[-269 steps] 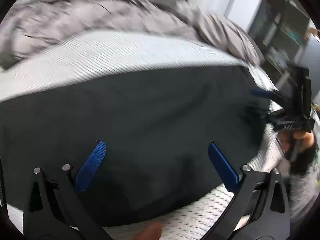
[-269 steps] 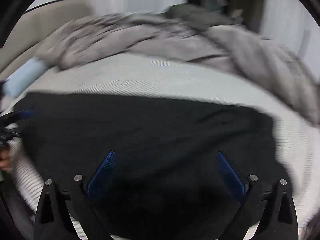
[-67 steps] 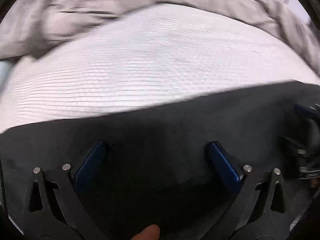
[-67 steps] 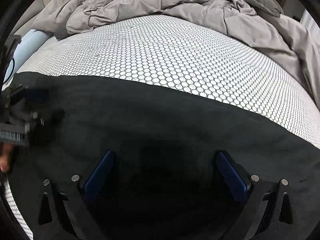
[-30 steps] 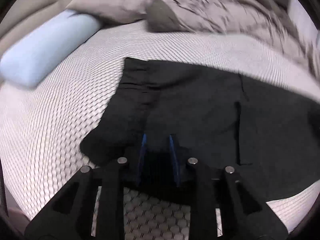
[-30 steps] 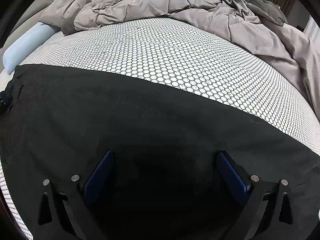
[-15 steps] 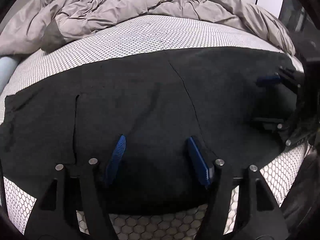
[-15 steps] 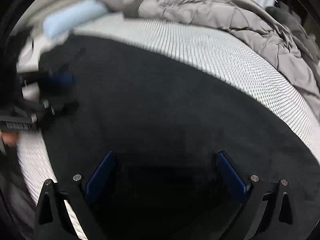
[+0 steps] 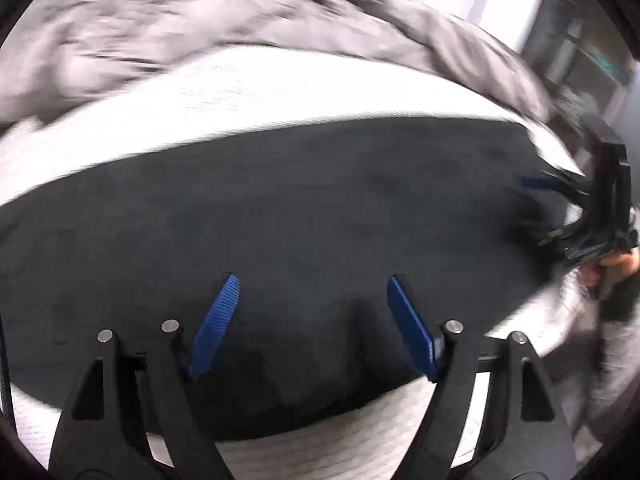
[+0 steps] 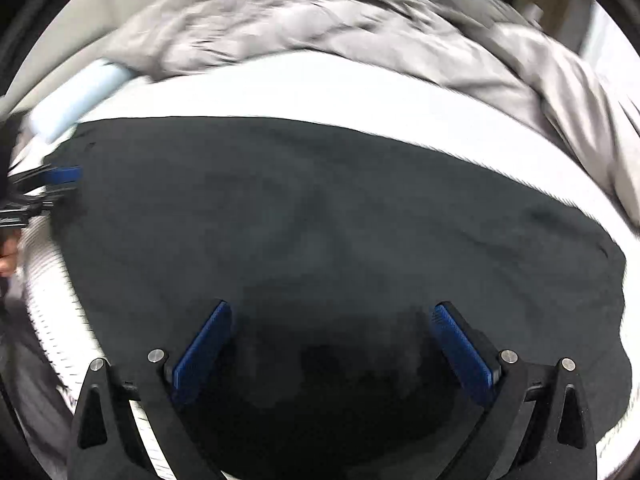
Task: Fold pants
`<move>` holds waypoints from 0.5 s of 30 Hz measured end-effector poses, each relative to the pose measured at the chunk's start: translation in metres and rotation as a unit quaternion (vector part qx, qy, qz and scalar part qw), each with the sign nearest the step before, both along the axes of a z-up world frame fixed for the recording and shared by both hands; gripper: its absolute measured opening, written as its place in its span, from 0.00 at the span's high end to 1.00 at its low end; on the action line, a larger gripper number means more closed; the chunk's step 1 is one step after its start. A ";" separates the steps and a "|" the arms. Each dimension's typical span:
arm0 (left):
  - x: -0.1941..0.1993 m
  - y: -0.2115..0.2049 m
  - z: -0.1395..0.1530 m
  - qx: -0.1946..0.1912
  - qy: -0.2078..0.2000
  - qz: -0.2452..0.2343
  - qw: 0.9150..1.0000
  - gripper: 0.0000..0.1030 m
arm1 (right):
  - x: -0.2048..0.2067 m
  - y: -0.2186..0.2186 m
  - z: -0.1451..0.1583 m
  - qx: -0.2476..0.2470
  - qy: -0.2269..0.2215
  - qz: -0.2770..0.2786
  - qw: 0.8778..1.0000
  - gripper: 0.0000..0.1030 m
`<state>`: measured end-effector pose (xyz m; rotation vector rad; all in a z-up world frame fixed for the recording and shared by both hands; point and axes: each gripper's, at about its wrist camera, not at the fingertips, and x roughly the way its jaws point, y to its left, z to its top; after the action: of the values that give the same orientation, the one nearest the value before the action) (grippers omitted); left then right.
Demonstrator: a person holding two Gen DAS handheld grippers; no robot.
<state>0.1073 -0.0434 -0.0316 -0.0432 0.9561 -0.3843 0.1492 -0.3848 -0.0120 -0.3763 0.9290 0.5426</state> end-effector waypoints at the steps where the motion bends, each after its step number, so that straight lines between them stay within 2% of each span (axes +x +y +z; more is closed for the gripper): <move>1: 0.002 -0.019 -0.004 -0.005 0.007 -0.033 0.999 0.28 | -0.004 0.014 -0.003 0.000 0.003 0.022 1.000 0.01; 2: 0.004 -0.036 -0.010 0.007 0.013 -0.063 0.998 0.28 | -0.009 0.030 -0.011 -0.013 0.010 0.048 0.999 0.01; 3: 0.005 -0.048 -0.017 0.043 0.018 -0.073 0.996 0.28 | -0.014 0.042 -0.021 -0.052 0.006 0.068 0.996 0.01; 4: 0.005 -0.051 -0.021 0.061 0.018 -0.075 0.995 0.28 | -0.015 0.042 -0.028 -0.082 -0.009 0.084 0.993 0.01; 5: 0.005 -0.048 -0.021 0.058 0.018 -0.076 0.995 0.28 | -0.017 0.036 -0.028 -0.086 -0.017 0.093 0.992 0.01; 7: 0.003 -0.035 -0.019 0.043 0.026 -0.066 0.997 0.28 | -0.009 0.004 -0.022 -0.069 0.000 0.080 0.994 0.01; 9: 0.000 -0.016 -0.019 0.030 0.030 -0.055 0.998 0.28 | 0.001 -0.045 -0.015 -0.064 0.002 0.027 0.998 0.00; 10: -0.001 -0.010 -0.019 0.026 0.030 -0.054 0.998 0.28 | 0.010 -0.080 -0.013 -0.088 -0.021 -0.030 0.995 0.00; 12: -0.006 -0.003 -0.018 0.028 0.026 -0.053 0.998 0.27 | 0.024 -0.138 -0.013 -0.103 -0.033 -0.127 0.986 0.00; 13: -0.008 -0.002 -0.018 0.034 0.025 -0.049 0.998 0.24 | 0.028 -0.155 -0.013 -0.094 -0.032 -0.155 0.983 0.02; 14: -0.007 -0.002 -0.019 0.040 0.026 -0.044 0.998 0.19 | 0.028 -0.177 -0.010 -0.051 -0.029 -0.169 0.984 0.02; 15: -0.002 0.002 -0.019 0.041 0.025 -0.042 0.998 0.19 | 0.028 -0.178 -0.006 -0.054 -0.040 -0.174 0.982 0.02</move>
<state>0.1053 -0.0415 -0.0508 0.0629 1.0252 -0.4222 0.1774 -0.5631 -0.0178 -0.3206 0.9240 0.1561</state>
